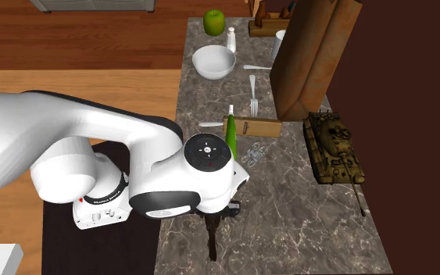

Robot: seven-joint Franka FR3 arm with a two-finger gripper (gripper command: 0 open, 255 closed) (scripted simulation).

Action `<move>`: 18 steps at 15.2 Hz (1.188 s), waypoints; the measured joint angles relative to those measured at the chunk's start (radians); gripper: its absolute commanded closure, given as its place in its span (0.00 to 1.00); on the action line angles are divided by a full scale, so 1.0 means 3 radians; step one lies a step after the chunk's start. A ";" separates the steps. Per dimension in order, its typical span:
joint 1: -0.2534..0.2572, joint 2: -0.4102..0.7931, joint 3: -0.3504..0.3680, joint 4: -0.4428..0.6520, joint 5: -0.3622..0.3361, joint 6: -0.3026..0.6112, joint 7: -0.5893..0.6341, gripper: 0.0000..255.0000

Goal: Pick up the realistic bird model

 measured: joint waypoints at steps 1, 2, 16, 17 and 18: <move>0.0001 0.0004 -0.0003 0.0000 -0.0001 0.0005 0.0000 1.00; 0.0002 0.0007 -0.0004 0.0000 -0.0001 0.0009 0.0000 1.00; -0.0110 -0.0382 0.0238 0.0093 0.0075 -0.0478 -0.0017 1.00; -0.0108 -0.0410 0.0261 0.0120 0.0096 -0.0531 -0.0024 1.00; -0.0112 -0.0453 0.0295 0.0145 0.0117 -0.0598 -0.0028 1.00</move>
